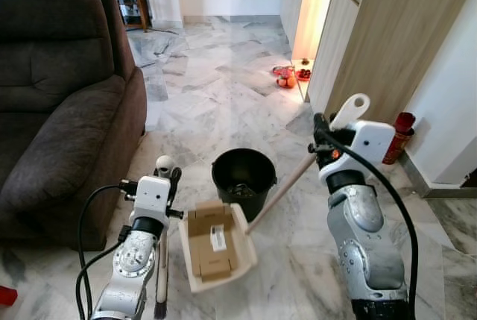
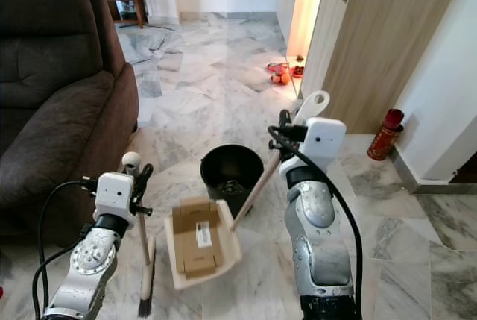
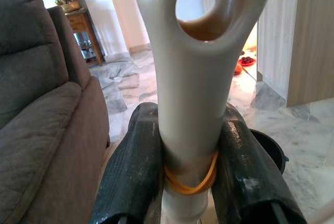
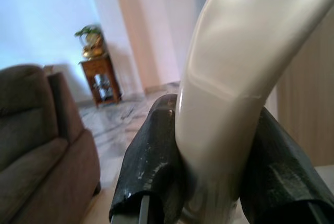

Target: Sweep floor

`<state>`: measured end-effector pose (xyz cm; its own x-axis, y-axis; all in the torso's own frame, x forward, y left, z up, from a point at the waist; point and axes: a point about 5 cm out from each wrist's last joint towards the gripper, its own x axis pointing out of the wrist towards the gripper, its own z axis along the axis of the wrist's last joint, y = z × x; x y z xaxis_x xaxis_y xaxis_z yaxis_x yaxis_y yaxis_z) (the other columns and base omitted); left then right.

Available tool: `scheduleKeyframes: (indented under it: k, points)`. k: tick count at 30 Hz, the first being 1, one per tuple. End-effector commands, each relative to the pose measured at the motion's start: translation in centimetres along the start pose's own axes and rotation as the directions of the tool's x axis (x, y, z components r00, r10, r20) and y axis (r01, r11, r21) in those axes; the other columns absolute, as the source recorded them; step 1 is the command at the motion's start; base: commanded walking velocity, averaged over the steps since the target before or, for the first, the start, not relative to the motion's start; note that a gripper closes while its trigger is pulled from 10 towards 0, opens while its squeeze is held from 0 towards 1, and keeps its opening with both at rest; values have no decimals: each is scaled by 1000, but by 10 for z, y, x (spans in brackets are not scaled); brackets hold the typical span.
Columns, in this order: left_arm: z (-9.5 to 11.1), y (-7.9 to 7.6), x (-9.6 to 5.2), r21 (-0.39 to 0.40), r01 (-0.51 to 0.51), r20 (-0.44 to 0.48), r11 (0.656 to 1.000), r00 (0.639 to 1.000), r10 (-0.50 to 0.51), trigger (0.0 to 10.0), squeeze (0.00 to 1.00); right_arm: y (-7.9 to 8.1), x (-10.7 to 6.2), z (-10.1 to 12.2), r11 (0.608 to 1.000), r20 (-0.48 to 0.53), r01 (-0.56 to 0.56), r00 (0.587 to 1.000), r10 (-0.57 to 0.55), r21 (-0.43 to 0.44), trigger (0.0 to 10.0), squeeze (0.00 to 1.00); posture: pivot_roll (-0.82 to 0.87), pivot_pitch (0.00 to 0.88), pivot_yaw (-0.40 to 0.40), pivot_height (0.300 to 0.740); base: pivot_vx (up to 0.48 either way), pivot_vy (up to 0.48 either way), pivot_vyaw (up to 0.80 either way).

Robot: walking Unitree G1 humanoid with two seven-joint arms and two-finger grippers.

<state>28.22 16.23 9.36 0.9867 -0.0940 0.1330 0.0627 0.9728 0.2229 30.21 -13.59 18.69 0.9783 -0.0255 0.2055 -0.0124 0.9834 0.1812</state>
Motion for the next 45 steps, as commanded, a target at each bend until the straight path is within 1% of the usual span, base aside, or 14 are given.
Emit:
scheduleKeyframes:
  k: [1, 2, 3, 6, 9, 15, 18, 35, 45]
  points:
    - [9, 0, 5, 11, 0, 53, 1000, 999, 0, 10000, 0, 3, 2, 22, 999, 96, 2, 995, -5, 34, 10000, 0, 96, 0, -2, 740, 0, 0, 0]
    - [9, 0, 6, 11, 0, 53, 1000, 999, 0, 10000, 0, 2, 2, 23, 999, 99, 4, 995, -8, 35, 10000, 0, 96, 1, -2, 740, 0, 0, 0]
    - [9, 0, 5, 16, 0, 55, 1000, 998, -1, 10000, 0, 3, 4, 28, 999, 126, 5, 992, -10, 43, 10000, 0, 93, 3, -2, 740, 0, 0, 0]
    - [9, 0, 6, 17, -1, 55, 1000, 998, 0, 10000, 0, 3, 6, 32, 999, 155, 10, 988, -16, 38, 10000, 0, 93, 1, -2, 740, 0, 0, 0]
    - [9, -1, 6, 19, -2, 57, 1000, 998, 1, 10000, 0, 3, 9, 35, 998, 186, 32, 982, -42, 58, 10000, 0, 100, 3, -2, 740, 0, 0, 0]
    - [10, -1, 6, 23, -4, 59, 1000, 998, 3, 10000, 0, 3, 13, 40, 996, 217, 58, 974, -71, 63, 10000, 0, 102, 7, -2, 740, 0, 0, 0]
    - [9, 0, 6, 26, -8, 56, 1000, 998, 6, 10000, 0, 6, 15, 48, 999, 259, 42, 965, -48, 31, 10000, 0, 100, 10, -1, 740, 0, 0, 0]
    - [10, -1, 7, 25, -6, 61, 1000, 998, 5, 10000, 0, 13, 18, 52, 1000, 301, 12, 954, -18, 22, 10000, 0, 103, 7, -1, 740, 14, 0, 0]
    - [11, -2, 7, 25, -3, 62, 1000, 998, 1, 10000, 0, 16, 18, 52, 1000, 306, -6, 952, -3, 28, 10000, 0, 104, 7, -2, 740, 278, 0, 0]
